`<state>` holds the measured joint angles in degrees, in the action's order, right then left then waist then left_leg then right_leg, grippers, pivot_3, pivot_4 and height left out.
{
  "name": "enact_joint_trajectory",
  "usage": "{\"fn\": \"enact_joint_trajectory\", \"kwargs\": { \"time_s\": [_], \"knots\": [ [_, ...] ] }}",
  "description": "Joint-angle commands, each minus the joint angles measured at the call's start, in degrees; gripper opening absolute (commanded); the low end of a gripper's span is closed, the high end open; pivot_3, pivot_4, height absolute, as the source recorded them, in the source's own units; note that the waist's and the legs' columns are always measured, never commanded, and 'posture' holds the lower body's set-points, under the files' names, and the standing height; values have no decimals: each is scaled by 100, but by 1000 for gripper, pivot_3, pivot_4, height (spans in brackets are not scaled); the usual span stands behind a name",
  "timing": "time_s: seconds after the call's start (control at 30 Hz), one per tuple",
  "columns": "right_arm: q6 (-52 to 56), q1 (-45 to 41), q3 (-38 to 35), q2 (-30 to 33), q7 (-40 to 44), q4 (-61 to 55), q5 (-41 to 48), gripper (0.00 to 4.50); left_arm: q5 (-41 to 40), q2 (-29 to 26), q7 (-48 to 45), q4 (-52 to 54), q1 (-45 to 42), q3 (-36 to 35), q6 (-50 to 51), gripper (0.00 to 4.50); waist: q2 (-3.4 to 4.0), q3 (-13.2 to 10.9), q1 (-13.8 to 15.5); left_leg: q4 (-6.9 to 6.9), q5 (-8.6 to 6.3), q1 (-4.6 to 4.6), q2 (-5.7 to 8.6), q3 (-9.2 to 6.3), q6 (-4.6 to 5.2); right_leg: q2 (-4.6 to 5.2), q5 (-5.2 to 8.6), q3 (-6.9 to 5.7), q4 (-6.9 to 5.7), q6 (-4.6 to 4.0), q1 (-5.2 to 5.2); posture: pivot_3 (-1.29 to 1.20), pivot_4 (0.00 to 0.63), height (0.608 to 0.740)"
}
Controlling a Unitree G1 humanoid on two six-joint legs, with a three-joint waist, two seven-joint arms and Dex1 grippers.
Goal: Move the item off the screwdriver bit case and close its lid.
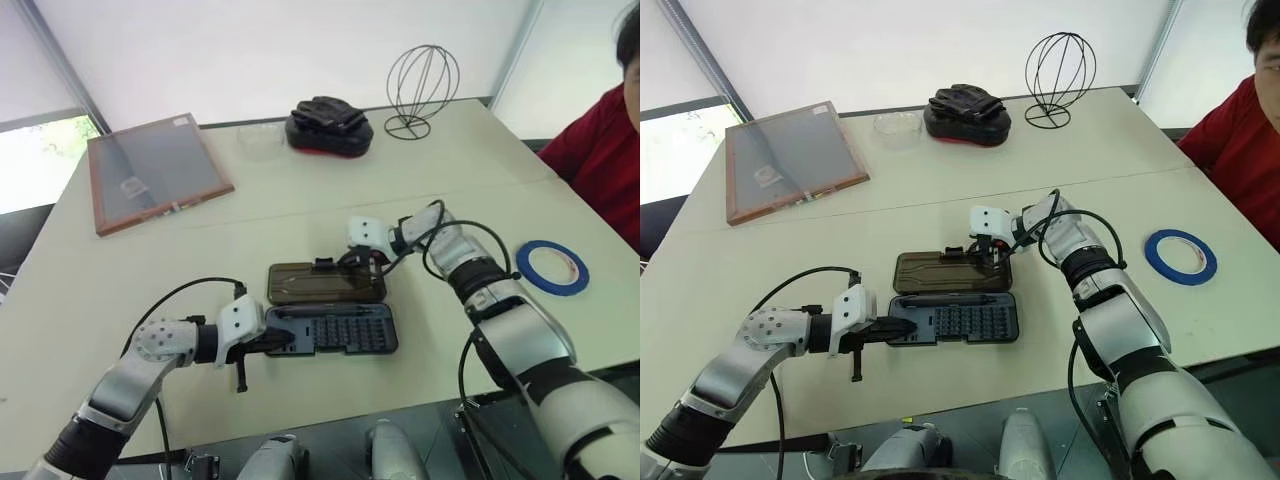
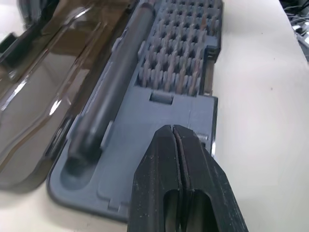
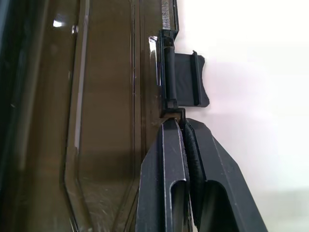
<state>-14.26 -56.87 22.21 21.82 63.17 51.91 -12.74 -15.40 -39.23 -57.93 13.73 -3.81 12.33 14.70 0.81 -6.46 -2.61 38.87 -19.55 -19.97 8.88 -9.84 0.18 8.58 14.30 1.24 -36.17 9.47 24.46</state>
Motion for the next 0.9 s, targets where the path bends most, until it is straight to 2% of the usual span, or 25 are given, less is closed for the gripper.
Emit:
{"fn": "enact_joint_trajectory", "kwargs": {
  "time_s": [0.03, 0.2, 0.3, 0.4, 0.5, 0.6, 0.67, 0.7, 0.8, 0.9],
  "knots": [
    [19, 97, -364, 328, -648, -1415, -89, 41, 39, 7, 47, -184, 78, 79, 368, 0, 4, -3, 16, 2, 0, -2, 0, 1, 0, 0, 0, 1, -2, 0, 2, 0, 150, 740],
    [486, 1154, -467, 825, -814, -3847, -315, 41, -379, 362, 178, -169, -208, -141, 591, 0, 1, -9, 158, 21, 0, -37, 6, -3, 0, 2, 0, 0, -2, 0, 23, 0, 150, 740],
    [513, 1721, -379, 1016, -929, -4647, -475, 41, -753, 531, 197, -16, -363, -303, 947, 0, -6, -14, 208, 22, 0, -44, 8, -2, 0, 3, 0, 0, 0, 0, 29, 0, 150, 740],
    [555, 1942, -356, 1067, -1060, -4920, -524, 41, -1234, 600, 225, 279, -472, -523, 1418, 0, -14, -24, 196, 20, 0, -46, 7, -1, 0, 3, 0, 1, 1, 0, 31, 0, 150, 740],
    [461, 1965, -393, 1096, -1276, -4892, -593, 41, -2586, 797, 630, 656, -865, -1283, 2431, 0, -25, -56, 191, 21, 0, -47, 5, 0, 0, 3, 0, 2, 1, 0, 32, 0, 150, 740],
    [319, 1895, -396, 1169, -1396, -4744, -684, 41, -4188, 1226, 1790, 475, -1649, -2437, 3097, 0, -52, -79, 214, 26, 0, -49, 4, -1, 0, 3, 0, 1, 0, 0, 31, 0, 150, 740],
    [233, 1884, -402, 1218, -1422, -4632, -696, 41, -4720, 1420, 2521, 181, -2134, -3067, 3123, 0, -62, -84, 199, 32, 1, -50, 3, -3, -1, 2, 0, -1, -1, 0, 31, 0, 150, 740],
    [206, 1878, -404, 1231, -1439, -4586, -705, 41, -4684, 1466, 2758, -16, -2289, -3271, 3023, 0, -62, -84, 191, 32, 1, -50, 4, -1, -1, 3, 0, 0, 2, 1, 31, 0, 150, 740],
    [187, 1826, -407, 1222, -1508, -4482, -747, 41, -3618, 1291, 3024, -816, -2427, -3212, 2521, 0, -61, -83, 156, 18, 1, -42, 4, 6, -1, 4, 0, -1, 6, 1, 32, 0, 150, 740],
    [167, 1748, -384, 1174, -1584, -4364, -775, 41, -2237, 837, 2543, -1645, -2244, -2315, 1778, 0, -62, -85, 157, 13, 1, -46, 3, 7, -1, 2, 0, -2, 6, 1, 37, 0, 150, 740]
  ]
}}
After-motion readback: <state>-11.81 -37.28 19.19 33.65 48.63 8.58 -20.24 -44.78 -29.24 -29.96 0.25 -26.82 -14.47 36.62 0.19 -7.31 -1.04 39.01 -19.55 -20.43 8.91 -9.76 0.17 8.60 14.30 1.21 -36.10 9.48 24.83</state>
